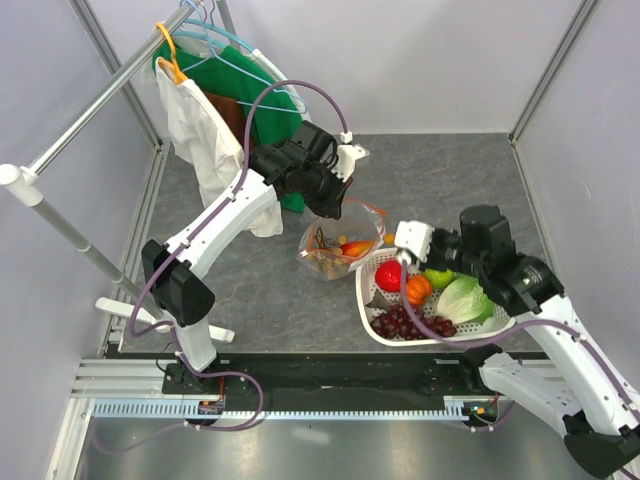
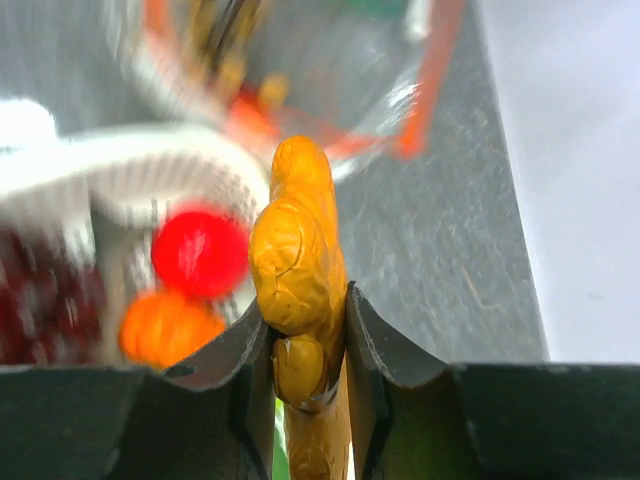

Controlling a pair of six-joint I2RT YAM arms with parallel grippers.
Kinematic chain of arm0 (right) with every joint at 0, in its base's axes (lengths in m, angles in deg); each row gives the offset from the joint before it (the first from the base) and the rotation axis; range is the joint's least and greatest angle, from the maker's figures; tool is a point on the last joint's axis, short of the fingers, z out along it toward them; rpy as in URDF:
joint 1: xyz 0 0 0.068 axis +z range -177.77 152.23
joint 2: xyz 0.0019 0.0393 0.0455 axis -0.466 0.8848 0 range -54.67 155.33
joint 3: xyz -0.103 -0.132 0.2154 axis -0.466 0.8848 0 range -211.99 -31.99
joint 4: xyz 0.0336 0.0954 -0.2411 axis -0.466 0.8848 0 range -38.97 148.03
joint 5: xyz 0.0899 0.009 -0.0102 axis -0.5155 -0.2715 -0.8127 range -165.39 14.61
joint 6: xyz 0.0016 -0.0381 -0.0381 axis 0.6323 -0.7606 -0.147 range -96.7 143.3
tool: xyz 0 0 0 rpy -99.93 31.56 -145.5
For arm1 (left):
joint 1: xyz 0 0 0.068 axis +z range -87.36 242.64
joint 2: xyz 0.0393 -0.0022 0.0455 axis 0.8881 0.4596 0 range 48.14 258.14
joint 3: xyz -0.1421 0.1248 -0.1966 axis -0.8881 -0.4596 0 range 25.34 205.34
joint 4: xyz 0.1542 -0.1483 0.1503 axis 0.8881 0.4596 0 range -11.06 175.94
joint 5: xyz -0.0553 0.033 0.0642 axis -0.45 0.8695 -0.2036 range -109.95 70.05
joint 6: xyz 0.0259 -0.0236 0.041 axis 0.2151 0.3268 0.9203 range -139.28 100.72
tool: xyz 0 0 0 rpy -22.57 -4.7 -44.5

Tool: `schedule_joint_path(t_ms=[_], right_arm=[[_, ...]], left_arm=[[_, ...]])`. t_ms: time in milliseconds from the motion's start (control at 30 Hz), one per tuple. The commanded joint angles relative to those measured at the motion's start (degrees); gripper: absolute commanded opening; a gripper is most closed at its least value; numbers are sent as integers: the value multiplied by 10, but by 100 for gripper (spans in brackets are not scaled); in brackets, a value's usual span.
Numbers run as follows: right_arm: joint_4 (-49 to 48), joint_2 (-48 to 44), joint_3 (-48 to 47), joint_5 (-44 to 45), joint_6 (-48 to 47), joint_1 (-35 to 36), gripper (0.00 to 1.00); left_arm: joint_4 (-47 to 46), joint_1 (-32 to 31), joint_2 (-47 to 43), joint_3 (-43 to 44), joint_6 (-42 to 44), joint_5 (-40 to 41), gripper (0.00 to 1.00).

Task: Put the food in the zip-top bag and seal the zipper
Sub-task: Pick up the fake vegetable from the bin, then place the fake vegetable in the zipper food storage bag.

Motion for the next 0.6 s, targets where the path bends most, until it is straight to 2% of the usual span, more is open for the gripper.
schedule_joint_path(t_ms=[0, 33, 133, 167, 233, 267, 367, 400, 567], right_arm=[[-77, 57, -106, -28, 292, 2, 0], [-114, 64, -127, -23, 385, 2, 0], [-191, 93, -146, 12, 530, 2, 0], [-206, 100, -146, 44, 672, 2, 0], [-192, 129, -164, 160, 798, 2, 0], [-176, 143, -177, 168, 867, 2, 0], [-170, 166, -173, 173, 960, 0, 0], [-173, 166, -164, 175, 1024, 2, 0], [-128, 188, -145, 147, 1163, -1, 0]], left_arm=[[2, 17, 2, 27, -30, -43, 2], [2, 20, 2, 27, -33, -54, 2], [0, 27, 1, 27, -39, -63, 2], [0, 29, 1, 27, -43, -64, 2], [-1, 32, -1, 26, -49, -68, 2], [-3, 35, -1, 25, -53, -70, 2], [-6, 42, -4, 26, -64, -86, 2], [-7, 42, -5, 27, -65, -88, 2], [-12, 42, -6, 27, -75, -101, 2]])
